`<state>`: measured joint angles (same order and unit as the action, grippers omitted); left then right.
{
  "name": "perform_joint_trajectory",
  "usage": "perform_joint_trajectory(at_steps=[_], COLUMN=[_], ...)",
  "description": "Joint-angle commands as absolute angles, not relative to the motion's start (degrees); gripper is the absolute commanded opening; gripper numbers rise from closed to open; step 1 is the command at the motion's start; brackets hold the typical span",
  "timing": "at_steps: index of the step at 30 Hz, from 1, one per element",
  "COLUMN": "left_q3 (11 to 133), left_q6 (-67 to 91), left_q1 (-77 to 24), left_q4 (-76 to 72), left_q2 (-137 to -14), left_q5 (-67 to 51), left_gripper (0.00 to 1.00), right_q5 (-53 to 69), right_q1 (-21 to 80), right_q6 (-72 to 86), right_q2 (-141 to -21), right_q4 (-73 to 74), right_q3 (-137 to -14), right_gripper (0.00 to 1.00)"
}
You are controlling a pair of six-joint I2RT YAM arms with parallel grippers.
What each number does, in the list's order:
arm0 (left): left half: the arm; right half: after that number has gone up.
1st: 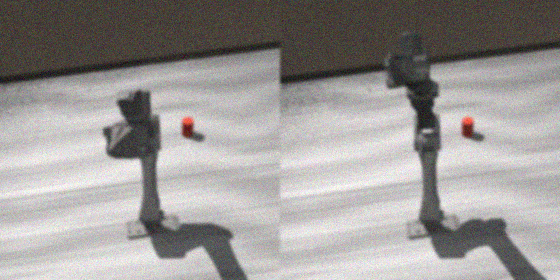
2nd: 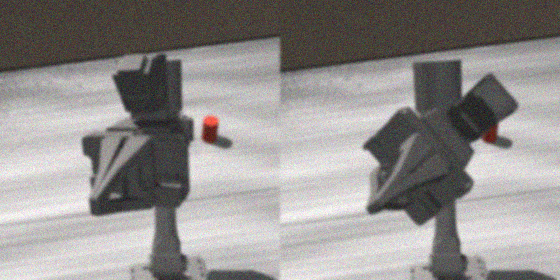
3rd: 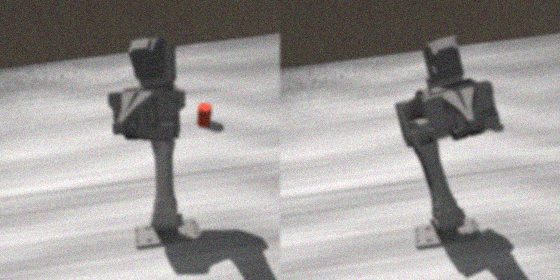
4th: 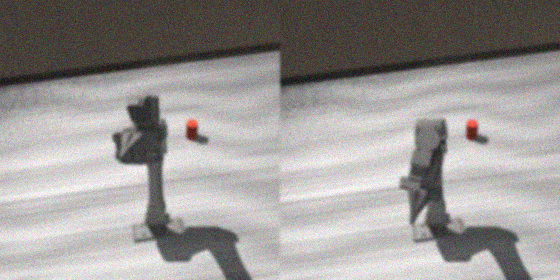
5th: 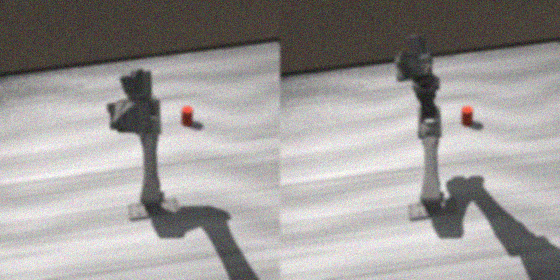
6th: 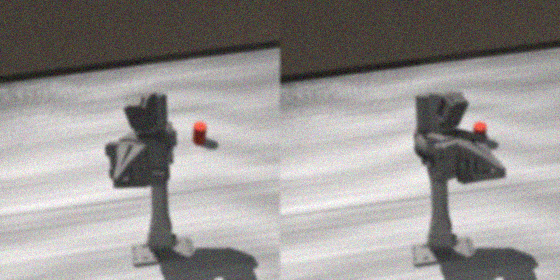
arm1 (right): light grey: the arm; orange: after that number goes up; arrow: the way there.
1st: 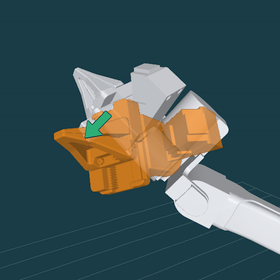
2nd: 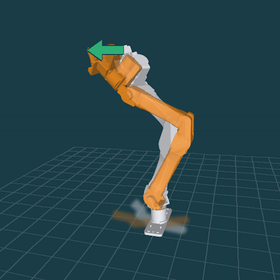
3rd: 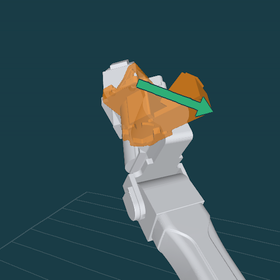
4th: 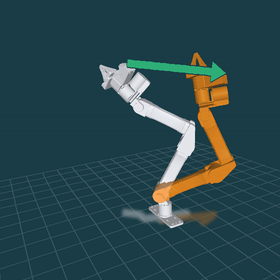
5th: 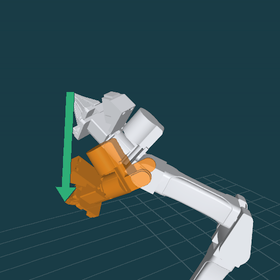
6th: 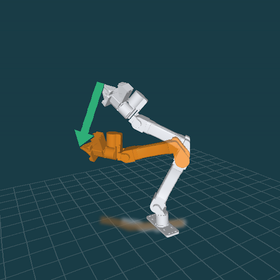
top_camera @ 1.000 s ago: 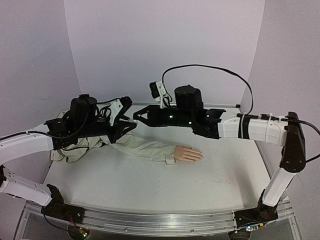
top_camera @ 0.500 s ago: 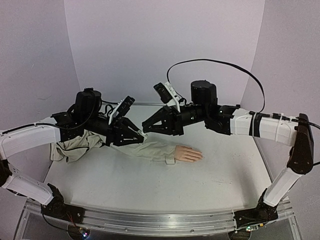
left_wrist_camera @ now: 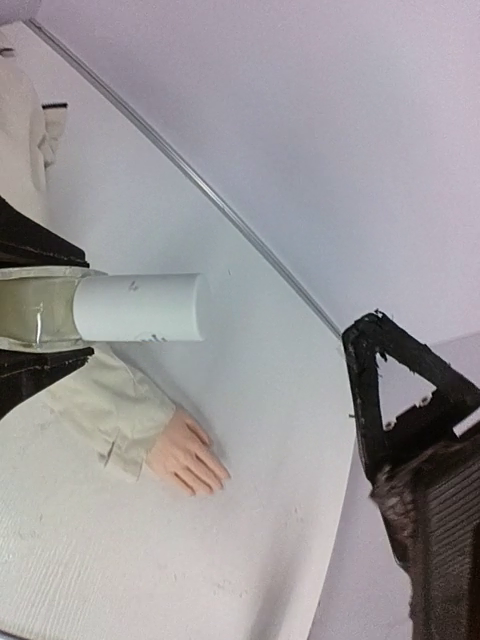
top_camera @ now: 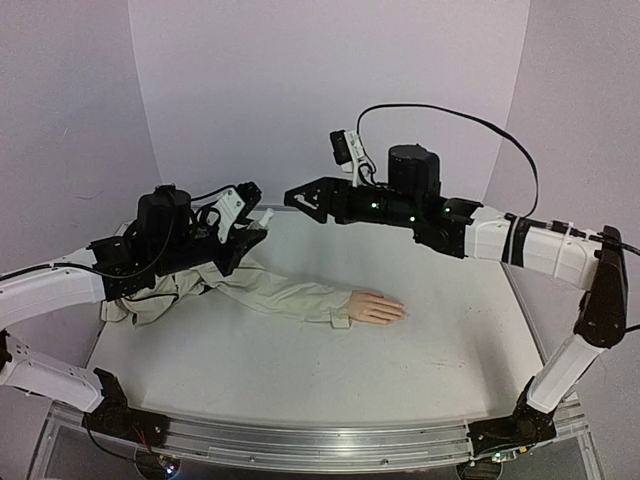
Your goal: Paint the nails
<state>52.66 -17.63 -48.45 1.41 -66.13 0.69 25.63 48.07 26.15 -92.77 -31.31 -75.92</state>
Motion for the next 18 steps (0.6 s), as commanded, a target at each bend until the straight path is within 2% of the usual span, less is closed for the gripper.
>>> perform_joint_trajectory(at_steps=[1,2,4,5,11,18], left_q3=[53.35,53.43,53.40,53.42,53.37,53.34], left_q6=[-19.01,-18.76,-18.27,-17.95,-17.44,-17.57], left_q1=[-48.82,-48.87,-48.96,-48.96,-49.21,-49.48], left_q4=[-2.11,-2.11,-2.11,-2.11,-2.02,-2.02], left_q2=[-66.05,-66.17,-65.92,-65.89,-65.67,-65.54], left_q5=[14.46,14.91,15.32,15.37,14.65,14.11], left_gripper=[0.00,0.00,0.00,0.00,0.00,0.00], right_q5=[12.09,9.26,4.65,3.42,1.40,-1.55], right_q1=[53.46,54.35,55.14,55.23,56.91,57.66], right_q6=[37.01,38.49,43.12,45.36,48.43,51.34], right_q2=[-97.63,-98.83,-100.74,-101.63,-107.14,-109.66], right_q4=[-32.86,-31.24,-28.91,-28.48,-28.36,-28.00], right_q3=[-84.55,-86.45,-88.85,-89.31,-94.30,-95.78], right_gripper=[0.81,0.79,0.69,0.67,0.64,0.34])
